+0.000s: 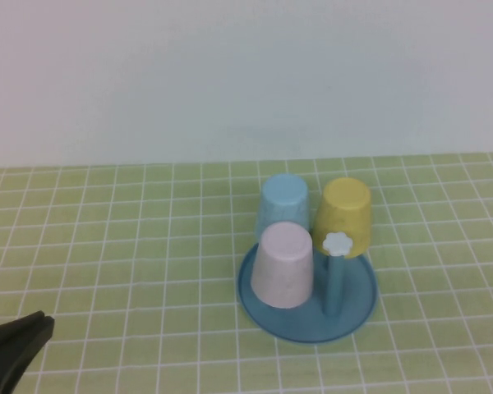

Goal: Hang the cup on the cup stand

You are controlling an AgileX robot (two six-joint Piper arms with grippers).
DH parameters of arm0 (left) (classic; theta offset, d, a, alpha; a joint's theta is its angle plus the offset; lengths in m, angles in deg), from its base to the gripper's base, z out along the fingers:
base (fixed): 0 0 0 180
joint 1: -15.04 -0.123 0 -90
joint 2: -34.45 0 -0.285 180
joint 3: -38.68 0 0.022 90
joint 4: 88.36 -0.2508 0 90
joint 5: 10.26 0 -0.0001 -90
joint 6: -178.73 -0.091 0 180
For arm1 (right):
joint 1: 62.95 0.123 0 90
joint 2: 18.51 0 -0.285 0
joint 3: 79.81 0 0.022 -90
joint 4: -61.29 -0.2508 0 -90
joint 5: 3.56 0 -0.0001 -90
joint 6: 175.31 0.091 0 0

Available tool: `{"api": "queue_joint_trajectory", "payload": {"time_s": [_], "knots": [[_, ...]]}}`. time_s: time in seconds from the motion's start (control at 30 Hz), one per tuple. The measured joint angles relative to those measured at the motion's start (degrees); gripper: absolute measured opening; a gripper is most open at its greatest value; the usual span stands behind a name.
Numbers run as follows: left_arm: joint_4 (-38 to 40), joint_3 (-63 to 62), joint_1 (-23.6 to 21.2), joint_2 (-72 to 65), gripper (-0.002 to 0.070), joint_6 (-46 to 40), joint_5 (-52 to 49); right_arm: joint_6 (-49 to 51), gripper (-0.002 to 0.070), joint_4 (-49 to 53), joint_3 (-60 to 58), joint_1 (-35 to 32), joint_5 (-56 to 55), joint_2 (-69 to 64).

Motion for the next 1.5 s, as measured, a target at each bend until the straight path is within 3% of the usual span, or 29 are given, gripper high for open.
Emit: {"api": "queue_joint_trajectory", "payload": {"time_s": [0.73,1.5], "knots": [[0.82,2.65,0.0,0.0,0.0,0.0,4.94,11.84,0.004,0.84,-6.44,0.0,6.07,0.0],[0.95,2.65,0.0,0.0,0.0,0.0,4.99,12.63,0.0039,2.41,-7.3,0.0,6.41,0.0]]}}
